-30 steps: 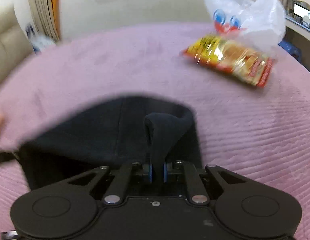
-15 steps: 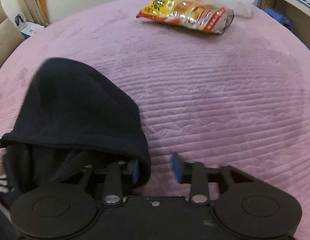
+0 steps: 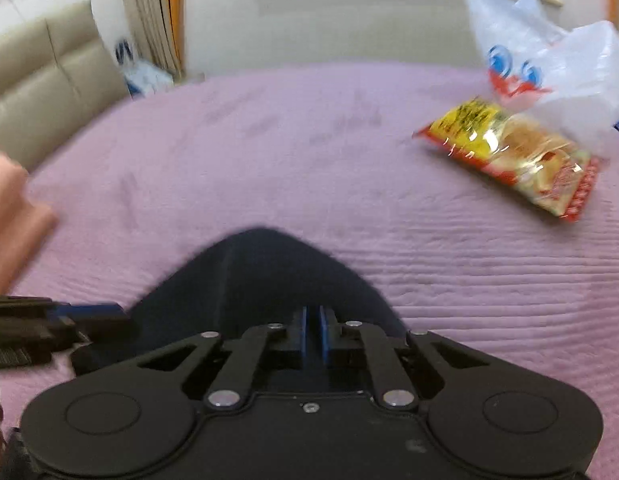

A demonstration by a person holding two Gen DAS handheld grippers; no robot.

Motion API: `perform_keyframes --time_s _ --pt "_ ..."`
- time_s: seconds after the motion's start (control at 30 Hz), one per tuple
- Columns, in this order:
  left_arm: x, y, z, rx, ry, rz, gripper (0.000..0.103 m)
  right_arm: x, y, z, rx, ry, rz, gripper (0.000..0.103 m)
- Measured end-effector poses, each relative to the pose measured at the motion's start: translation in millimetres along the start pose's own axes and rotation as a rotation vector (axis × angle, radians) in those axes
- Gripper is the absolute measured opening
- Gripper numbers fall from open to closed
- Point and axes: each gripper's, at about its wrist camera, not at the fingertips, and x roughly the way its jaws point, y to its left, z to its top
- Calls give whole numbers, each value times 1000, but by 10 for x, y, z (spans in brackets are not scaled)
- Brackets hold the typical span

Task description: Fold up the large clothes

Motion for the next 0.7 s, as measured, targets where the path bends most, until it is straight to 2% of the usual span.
perform_keyframes --time_s 0.07,0.1,0.13,0.23,0.3,0.37,0.4,0.47,0.53,0.57,0.6,0.63,0.67,0.7 --pt "265 70 -62 13 68 72 15 255 -78 -21 8 55 -68 7" --pt "324 125 -103 16 78 87 4 336 -168 -51 36 77 -84 0" --pt "306 187 -131 6 60 70 3 394 -280 -92 75 95 -98 0" --pt "233 323 -181 -38 50 18 3 358 -560 -176 195 80 -20 0" --pt "184 364 -184 -42 40 7 3 293 -610 -184 211 81 -3 0" --pt "3 335 -186 -4 12 24 5 117 -671 -170 207 79 14 1" --pt "-104 306 -163 27 -13 27 6 -7 -702 -162 205 64 28 8" --pt "-279 280 -81 55 -62 4 13 -318 -802 -170 182 22 45 18" --pt "-362 278 36 63 -76 -18 29 -496 -841 -152 132 4 43 30" --pt "-341 281 99 69 -71 -20 33 -531 -854 -122 107 9 44 44" --pt "-290 281 163 77 -56 -19 41 -543 -865 -83 87 20 51 65" --pt "-213 276 226 90 -34 -19 52 -533 -877 -50 72 19 52 73" --pt "-123 270 272 106 -10 -20 58 -508 -884 -24 61 12 55 78" --pt "-28 259 306 126 17 -16 71 -457 -893 2 51 15 67 76"
